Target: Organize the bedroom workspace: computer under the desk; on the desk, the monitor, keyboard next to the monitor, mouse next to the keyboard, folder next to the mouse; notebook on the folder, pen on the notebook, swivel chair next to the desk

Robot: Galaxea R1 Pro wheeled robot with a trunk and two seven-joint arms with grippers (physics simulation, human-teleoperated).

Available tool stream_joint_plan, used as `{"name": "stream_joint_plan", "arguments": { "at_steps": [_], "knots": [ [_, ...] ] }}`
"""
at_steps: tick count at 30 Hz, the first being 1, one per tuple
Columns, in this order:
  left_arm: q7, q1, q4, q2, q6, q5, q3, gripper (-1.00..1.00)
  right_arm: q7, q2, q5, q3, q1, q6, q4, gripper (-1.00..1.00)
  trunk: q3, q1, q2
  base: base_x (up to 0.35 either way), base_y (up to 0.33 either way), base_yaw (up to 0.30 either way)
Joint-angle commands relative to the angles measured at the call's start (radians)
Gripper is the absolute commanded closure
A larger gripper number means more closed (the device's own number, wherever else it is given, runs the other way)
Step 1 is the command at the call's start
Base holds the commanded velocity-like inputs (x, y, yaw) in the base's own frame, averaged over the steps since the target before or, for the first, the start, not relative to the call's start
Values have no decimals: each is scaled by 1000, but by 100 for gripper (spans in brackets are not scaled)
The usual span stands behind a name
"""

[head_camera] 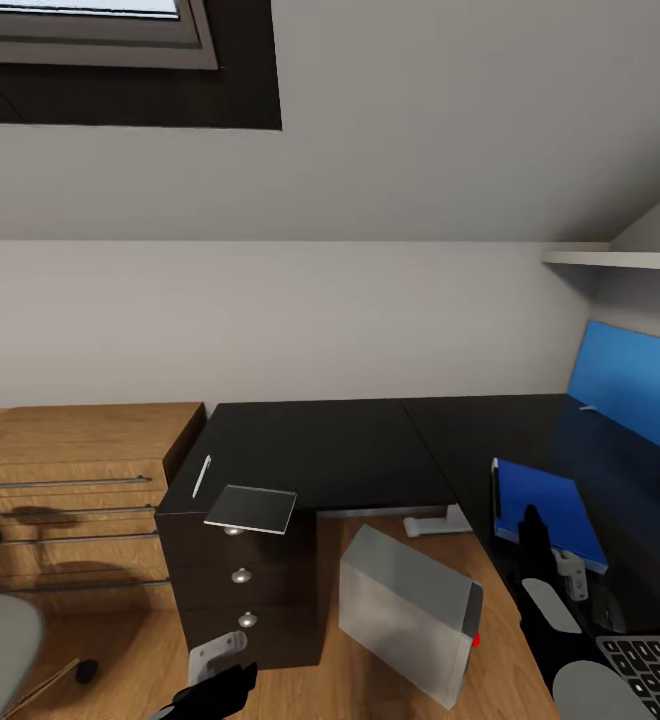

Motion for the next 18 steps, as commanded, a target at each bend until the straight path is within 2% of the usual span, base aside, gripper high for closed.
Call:
{"name": "stream_joint_plan", "arguments": {
  "at_steps": [1,15,18],
  "knots": [
    [10,-1,-2,1,1,10,-3,-100,8,0,-11,0,-1,-1,1,-100,-1,0,-1,0,0,0],
    [10,-1,-2,4,-1,12,-3,-100,8,0,-9,0,0,-1,1,-100,-1,0,-1,-36,0,0],
    [10,-1,-1,2,0,11,-3,-100,8,0,-9,0,-1,-1,1,-100,8,-12,20,-5,0,0]
  ]
}}
